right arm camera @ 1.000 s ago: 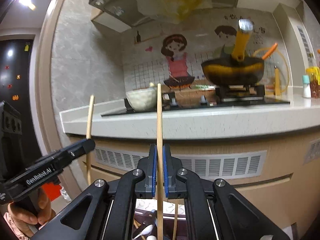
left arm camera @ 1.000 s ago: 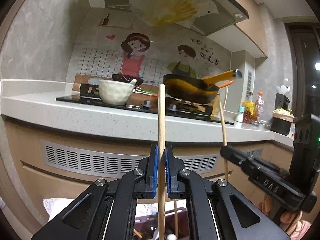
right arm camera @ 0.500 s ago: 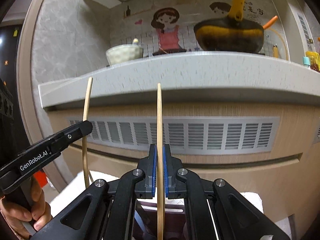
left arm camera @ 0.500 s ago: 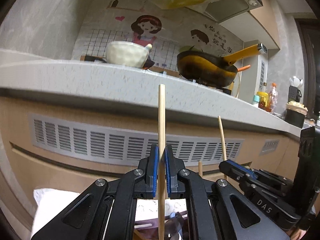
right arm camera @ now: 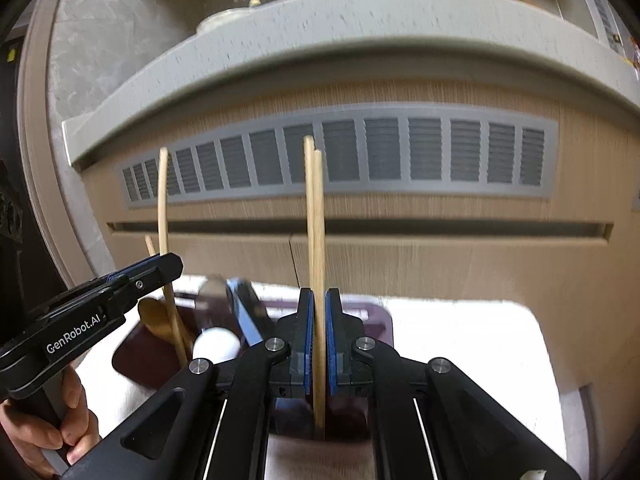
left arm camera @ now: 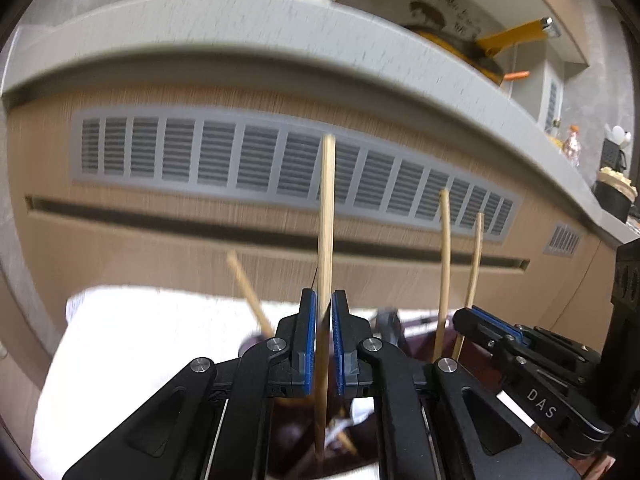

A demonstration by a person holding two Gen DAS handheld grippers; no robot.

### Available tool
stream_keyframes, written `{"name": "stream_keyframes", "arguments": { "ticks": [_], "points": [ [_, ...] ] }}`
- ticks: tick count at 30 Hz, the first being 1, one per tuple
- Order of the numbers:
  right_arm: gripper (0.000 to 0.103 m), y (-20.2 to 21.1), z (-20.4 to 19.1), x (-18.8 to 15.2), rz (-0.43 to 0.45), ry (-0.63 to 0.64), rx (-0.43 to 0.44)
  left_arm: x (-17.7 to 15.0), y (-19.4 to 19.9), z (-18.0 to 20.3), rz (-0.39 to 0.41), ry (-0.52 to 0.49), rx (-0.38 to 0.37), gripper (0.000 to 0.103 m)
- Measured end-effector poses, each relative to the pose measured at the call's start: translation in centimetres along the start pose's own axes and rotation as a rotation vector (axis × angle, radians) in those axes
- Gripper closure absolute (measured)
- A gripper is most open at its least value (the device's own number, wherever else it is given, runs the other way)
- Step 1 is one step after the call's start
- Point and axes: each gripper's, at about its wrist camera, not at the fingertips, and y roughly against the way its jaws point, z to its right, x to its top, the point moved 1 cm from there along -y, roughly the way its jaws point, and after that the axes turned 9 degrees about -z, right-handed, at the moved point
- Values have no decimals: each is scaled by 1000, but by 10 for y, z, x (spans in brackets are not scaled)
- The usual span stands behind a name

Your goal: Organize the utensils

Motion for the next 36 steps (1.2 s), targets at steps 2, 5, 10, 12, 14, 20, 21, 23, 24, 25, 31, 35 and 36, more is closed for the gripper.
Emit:
{"name": "stream_keyframes", "arguments": {
  "ticks": [2, 5, 10, 12, 14, 20, 21, 23, 24, 25, 31, 35, 36],
  "points": [
    [86, 5, 2, -4, -26, -19, 6, -5, 6, 2, -29, 8, 0, 94],
    [59, 26, 3, -15, -23, -34, 24, -14, 28, 8, -35, 13, 11, 75],
    [45, 72, 6, -41, -28, -78, 52, -36, 82, 26, -22, -31, 103, 39],
    [43, 87, 6, -54, -52, -101, 70, -46, 101, 32, -11, -45, 140, 32],
    [40, 102, 5, -68, -74, -104, 57, -56, 118, 37, -1, -51, 141, 18],
    [20, 151, -13, -112, -93, -45, -37, -104, 159, 53, 6, -131, 237, 5],
    [18, 158, -15, -117, -87, -40, -48, -112, 164, 54, 2, -136, 247, 3],
    [12, 172, -18, -128, -72, -42, -80, -128, 174, 53, -9, -121, 264, 0],
    [11, 178, -18, -133, -64, -46, -101, -134, 177, 52, -23, -110, 265, 0],
    [10, 182, -18, -136, -60, -48, -117, -140, 180, 51, -37, -95, 260, 0],
    [10, 201, -21, -150, -40, -74, -177, -156, 194, 50, -42, -55, 272, 0],
    [10, 205, -31, -151, -20, -30, -212, -157, 197, 59, -42, -86, 261, 0],
    [10, 206, -34, -152, -13, -12, -226, -157, 197, 62, -38, -96, 262, 0]
  ]
}}
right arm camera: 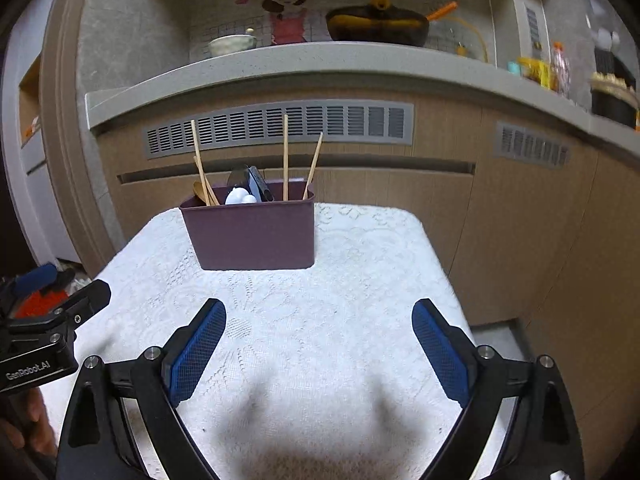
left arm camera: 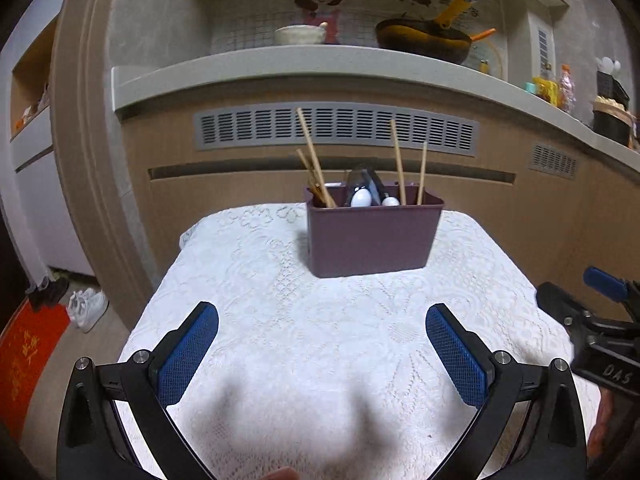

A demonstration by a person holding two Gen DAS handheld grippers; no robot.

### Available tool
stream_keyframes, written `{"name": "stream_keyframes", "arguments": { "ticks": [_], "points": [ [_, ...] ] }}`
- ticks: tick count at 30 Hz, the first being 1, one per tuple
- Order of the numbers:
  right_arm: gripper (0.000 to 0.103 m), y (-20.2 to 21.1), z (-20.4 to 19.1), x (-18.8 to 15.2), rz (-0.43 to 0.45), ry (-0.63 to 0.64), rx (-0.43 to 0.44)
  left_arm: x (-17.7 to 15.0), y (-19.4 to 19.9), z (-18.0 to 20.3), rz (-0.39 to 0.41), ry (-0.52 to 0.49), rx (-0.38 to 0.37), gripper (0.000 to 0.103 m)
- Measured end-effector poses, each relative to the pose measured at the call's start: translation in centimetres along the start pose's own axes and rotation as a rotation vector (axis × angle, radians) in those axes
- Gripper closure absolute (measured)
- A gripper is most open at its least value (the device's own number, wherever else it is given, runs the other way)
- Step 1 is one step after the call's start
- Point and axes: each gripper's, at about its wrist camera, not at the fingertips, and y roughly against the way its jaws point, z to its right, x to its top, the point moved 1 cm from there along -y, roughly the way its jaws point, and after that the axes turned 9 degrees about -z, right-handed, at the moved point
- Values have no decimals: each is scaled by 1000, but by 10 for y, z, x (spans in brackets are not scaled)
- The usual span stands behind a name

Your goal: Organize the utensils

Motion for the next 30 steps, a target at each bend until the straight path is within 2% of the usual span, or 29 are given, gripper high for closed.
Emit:
{"name": "stream_keyframes", "arguments": {
  "ticks": [3, 11, 30],
  "points": [
    [10, 2, -2, 0, 8, 17, -11, 1, 4, 5, 12, -19, 15, 0],
    [10, -4, 6, 1, -12, -22, 14, 3, 1, 0, -21, 22, -8, 0],
    [9, -3, 6, 3, -9, -12, 7, 3, -2, 2, -35, 13, -19, 0]
  ]
}}
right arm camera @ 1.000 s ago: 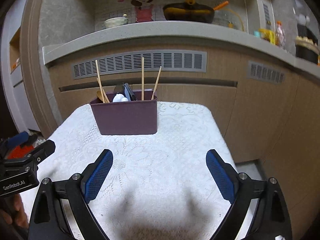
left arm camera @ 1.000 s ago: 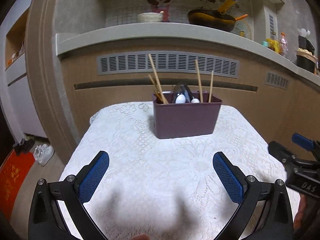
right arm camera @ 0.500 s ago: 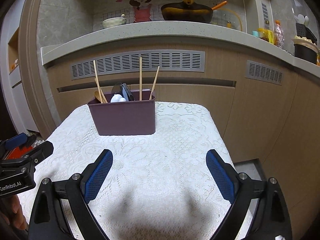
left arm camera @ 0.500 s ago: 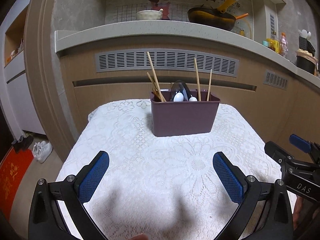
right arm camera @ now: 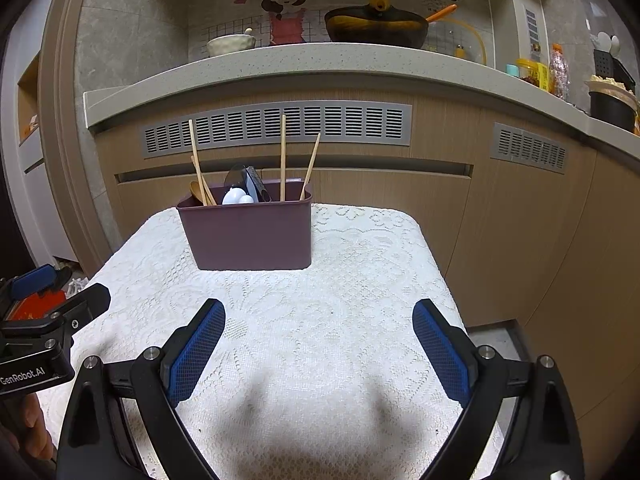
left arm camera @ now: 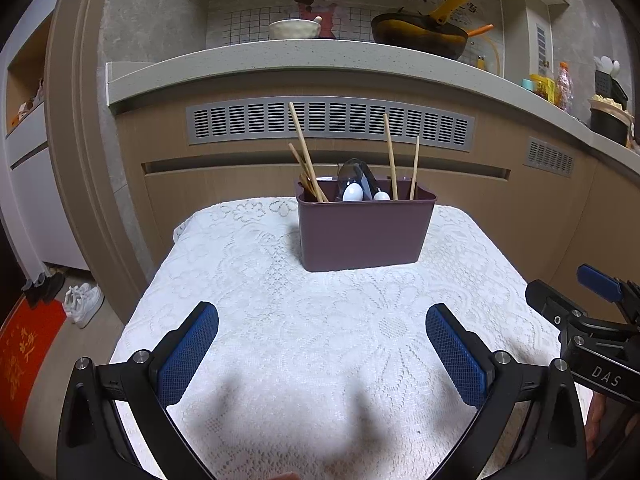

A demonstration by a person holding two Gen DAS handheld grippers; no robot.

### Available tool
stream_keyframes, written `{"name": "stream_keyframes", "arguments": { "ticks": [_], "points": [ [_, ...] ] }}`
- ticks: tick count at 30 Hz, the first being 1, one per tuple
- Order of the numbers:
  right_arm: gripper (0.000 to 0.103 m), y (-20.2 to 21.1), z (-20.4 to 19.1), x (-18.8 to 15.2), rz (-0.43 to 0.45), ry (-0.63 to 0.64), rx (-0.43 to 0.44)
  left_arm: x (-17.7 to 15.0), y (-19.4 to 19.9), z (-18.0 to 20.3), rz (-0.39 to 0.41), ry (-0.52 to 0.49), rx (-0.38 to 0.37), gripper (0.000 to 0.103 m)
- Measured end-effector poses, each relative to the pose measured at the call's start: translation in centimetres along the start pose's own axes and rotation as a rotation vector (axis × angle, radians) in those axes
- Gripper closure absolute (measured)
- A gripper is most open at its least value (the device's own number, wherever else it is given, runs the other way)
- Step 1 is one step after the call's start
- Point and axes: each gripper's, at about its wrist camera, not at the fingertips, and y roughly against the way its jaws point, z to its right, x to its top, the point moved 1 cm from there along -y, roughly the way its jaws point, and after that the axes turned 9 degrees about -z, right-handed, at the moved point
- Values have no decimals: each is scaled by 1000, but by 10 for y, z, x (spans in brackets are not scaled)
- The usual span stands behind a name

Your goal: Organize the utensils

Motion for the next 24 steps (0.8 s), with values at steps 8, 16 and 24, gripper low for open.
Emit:
{"name": "stream_keyframes", "arguments": {
  "ticks": [8, 16, 24],
  "points": [
    [9, 0, 0, -1, 0, 2, 1, -1, 1, 2, -4, -7, 1, 0],
    [8, 0, 0, -1, -2, 5, 3, -2, -1, 2, -12, 0, -1, 0],
    [8, -1, 1, -2, -5, 5, 7, -2, -1, 0, -13, 2, 2, 0]
  ]
}}
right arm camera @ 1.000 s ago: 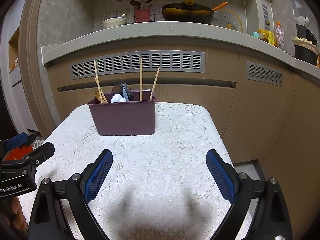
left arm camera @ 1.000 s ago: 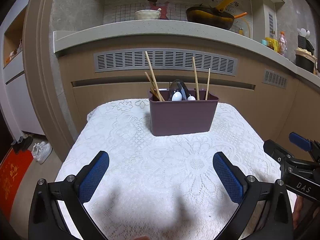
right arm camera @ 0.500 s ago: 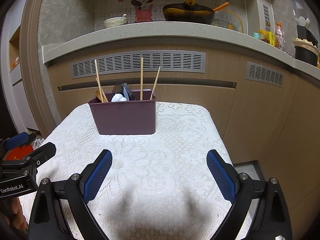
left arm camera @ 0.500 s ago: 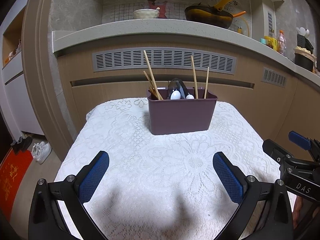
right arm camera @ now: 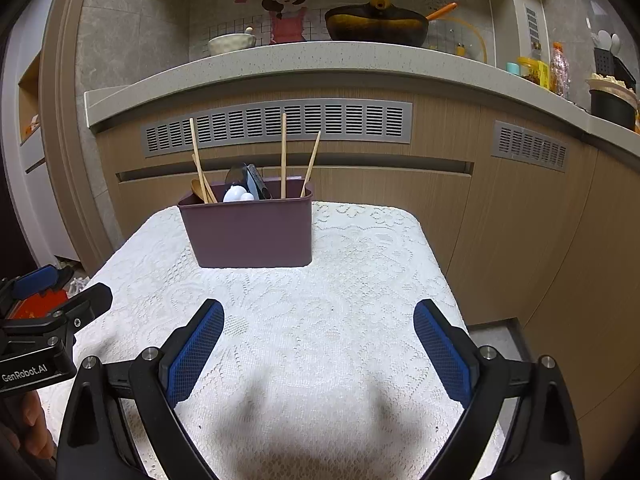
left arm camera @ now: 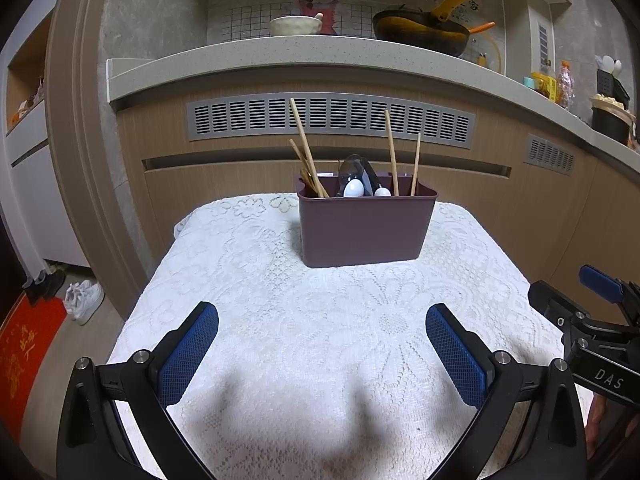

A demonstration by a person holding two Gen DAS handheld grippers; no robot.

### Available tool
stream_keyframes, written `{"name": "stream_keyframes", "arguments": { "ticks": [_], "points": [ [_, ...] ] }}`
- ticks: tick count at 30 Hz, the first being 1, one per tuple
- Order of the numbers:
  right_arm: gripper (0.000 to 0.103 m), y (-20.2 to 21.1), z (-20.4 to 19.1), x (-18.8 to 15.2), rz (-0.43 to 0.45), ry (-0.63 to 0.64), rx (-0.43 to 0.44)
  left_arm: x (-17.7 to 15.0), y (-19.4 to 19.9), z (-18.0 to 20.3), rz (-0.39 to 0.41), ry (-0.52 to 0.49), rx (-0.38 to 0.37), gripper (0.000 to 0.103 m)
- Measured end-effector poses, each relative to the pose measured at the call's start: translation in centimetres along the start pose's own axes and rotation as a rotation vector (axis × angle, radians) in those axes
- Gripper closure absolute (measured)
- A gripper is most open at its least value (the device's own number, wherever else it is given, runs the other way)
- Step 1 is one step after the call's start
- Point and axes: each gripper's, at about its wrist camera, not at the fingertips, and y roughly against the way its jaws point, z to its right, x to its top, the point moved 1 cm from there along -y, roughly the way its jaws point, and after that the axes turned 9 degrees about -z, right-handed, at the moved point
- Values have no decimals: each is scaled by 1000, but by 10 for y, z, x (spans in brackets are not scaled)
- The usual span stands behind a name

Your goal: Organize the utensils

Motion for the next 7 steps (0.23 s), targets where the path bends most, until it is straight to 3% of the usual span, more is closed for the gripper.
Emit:
{"name": "stream_keyframes", "arguments": {
  "ticks": [7],
  "points": [
    [8, -1, 0, -1, -2, 0, 1, -1, 0, 0, 1, -10, -1, 0]
  ]
}}
